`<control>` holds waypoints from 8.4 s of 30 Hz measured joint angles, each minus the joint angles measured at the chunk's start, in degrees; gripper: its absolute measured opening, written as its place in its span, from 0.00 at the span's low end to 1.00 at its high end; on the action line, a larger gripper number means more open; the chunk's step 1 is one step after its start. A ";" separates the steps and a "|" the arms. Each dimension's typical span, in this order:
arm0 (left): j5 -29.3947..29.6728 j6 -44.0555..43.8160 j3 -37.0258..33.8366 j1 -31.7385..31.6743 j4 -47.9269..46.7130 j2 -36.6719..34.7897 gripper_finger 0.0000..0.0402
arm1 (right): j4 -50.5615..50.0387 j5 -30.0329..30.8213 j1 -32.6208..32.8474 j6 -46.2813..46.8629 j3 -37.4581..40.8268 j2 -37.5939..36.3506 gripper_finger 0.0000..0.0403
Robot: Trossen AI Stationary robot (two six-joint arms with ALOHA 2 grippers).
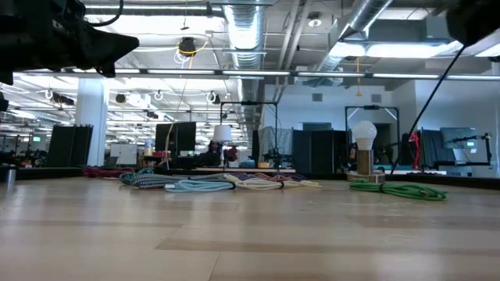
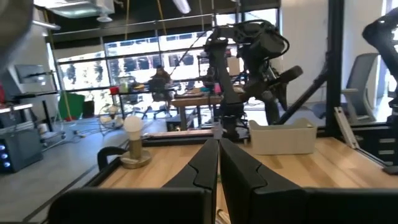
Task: Pick & Place USB Port
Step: Put the blue patterned USB cable into the blue bin
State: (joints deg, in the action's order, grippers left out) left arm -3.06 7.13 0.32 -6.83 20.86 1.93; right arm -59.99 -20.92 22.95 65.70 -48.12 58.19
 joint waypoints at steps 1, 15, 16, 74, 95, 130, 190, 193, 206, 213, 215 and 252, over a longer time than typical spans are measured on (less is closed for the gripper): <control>0.05 0.04 0.00 0.00 0.00 0.00 0.04 | 0.23 0.02 -1.06 -1.44 0.00 -0.29 0.27; 0.05 0.05 0.02 0.00 -0.02 0.00 0.04 | 16.03 10.81 -17.02 -22.03 -0.02 -0.67 0.27; 0.05 0.05 0.00 0.00 -0.02 0.00 0.04 | 17.33 11.14 -17.96 -23.24 -0.02 -0.65 0.27; 0.05 0.05 0.01 0.01 0.18 0.87 0.04 | 51.01 41.96 -39.05 -40.54 -0.02 25.62 0.27; 0.05 0.05 0.00 0.01 0.22 0.98 0.04 | 59.45 37.39 -41.78 -39.75 -0.02 34.62 0.27; 0.05 0.07 0.01 0.00 0.22 1.18 0.04 | 49.17 19.59 -53.59 -43.71 -7.32 34.89 0.27; 0.05 -0.10 0.01 0.02 0.25 1.20 0.04 | 55.98 22.82 -46.18 -40.81 -8.21 50.99 0.34; 0.04 -0.10 0.01 0.01 0.25 1.20 0.04 | 55.85 22.88 -46.10 -42.11 -8.83 50.91 0.24; 0.05 -0.10 0.02 0.00 0.25 1.20 0.04 | 50.63 22.51 -45.96 -51.63 -8.81 41.87 0.05; 0.03 -0.10 0.02 0.02 0.27 1.20 0.04 | 46.23 22.59 -45.09 -54.76 -8.83 31.28 0.05; 0.03 -0.10 0.02 0.02 0.26 1.20 0.04 | 44.14 22.64 -44.31 -56.55 -8.83 27.87 0.05; 3.48 -6.16 3.82 0.00 3.60 19.48 0.44 | 72.06 16.93 -26.81 -66.32 -11.69 39.63 0.05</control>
State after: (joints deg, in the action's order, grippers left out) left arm 0.43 0.96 4.14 -6.83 24.46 21.42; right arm 12.07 -4.00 -3.86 -0.62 -59.80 97.82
